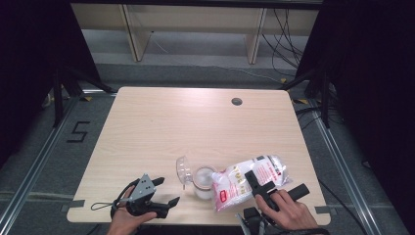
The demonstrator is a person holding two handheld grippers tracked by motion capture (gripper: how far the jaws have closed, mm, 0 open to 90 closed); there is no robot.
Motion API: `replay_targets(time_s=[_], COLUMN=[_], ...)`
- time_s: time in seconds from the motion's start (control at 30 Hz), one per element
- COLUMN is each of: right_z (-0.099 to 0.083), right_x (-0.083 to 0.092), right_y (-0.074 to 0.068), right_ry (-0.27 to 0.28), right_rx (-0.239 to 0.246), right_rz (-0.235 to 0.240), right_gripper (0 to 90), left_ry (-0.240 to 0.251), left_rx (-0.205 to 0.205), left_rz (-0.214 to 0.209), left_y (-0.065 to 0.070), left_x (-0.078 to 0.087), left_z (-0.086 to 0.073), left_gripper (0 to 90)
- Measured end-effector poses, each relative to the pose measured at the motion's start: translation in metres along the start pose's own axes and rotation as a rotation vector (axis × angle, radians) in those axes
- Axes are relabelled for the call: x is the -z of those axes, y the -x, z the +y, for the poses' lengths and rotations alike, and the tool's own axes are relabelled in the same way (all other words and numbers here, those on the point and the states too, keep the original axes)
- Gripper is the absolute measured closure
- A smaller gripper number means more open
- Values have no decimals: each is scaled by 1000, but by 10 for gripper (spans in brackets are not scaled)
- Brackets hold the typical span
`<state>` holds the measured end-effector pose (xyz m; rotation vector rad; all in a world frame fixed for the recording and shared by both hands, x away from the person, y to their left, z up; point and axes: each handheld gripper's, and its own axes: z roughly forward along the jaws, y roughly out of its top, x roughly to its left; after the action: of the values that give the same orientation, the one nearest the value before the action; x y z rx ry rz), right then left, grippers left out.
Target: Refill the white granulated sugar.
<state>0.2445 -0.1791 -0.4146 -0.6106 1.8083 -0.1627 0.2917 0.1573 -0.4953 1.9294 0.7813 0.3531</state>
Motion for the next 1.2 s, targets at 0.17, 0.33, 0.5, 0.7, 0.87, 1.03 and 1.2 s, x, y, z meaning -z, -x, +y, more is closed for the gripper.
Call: replay_targets(time_s=[0.17,0.33,0.5,0.7,0.87,1.03,1.2], right_z=[5,9,6,-1,0,5,9], right_x=[1,-6,-9,-4,2,1,-1], right_y=[2,8,10,8,5,8,11], right_ry=[12,38,30,10,1,12,22], right_rx=[28,76,61,71,63,77,58], right_rz=[1,-6,-8,-9,1,15,7], right_gripper=[733,734,735,736,737,738,739], left_ry=[-1,7,6,-2,-1,3,-2], left_rx=[-7,-23,-20,-33,-7,-6,-14], left_rz=[0,-3,-1,-2,1,2,4], left_y=[0,-1,0,-2,0,0,0], left_x=[0,-1,-1,0,0,0,-1], left_z=[0,0,0,1,0,0,0], left_gripper=[158,158,158,158,158,158,158])
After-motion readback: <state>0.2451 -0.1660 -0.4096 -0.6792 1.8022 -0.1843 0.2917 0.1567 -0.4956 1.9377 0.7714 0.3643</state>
